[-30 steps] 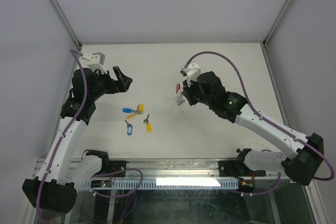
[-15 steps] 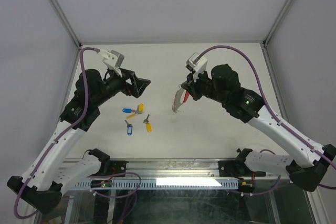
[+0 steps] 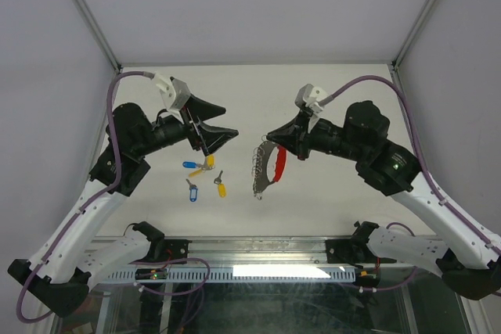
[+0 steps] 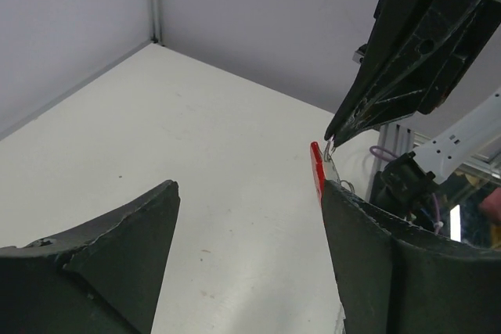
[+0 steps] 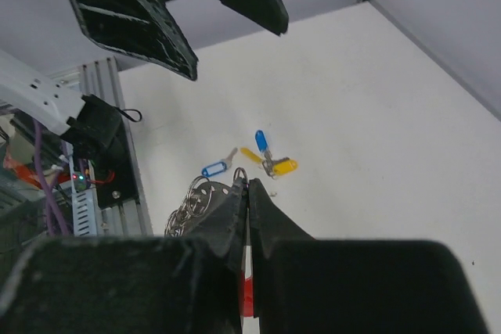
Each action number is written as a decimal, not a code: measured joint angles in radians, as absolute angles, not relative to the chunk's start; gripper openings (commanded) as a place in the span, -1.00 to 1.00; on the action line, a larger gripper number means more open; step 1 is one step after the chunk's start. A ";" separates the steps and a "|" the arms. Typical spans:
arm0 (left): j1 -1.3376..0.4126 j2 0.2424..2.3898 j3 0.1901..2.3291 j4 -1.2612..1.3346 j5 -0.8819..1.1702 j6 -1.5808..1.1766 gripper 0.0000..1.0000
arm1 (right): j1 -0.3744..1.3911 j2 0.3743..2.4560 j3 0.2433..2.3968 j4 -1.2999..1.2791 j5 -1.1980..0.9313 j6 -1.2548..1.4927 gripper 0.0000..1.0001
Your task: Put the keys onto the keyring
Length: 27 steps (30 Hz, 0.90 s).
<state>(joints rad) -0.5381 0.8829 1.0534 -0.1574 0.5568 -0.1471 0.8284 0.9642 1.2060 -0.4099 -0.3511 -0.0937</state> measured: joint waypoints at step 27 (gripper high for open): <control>-0.538 0.739 1.113 -0.197 0.517 -0.138 0.34 | 0.829 0.991 1.174 -0.243 -0.525 0.002 -1.00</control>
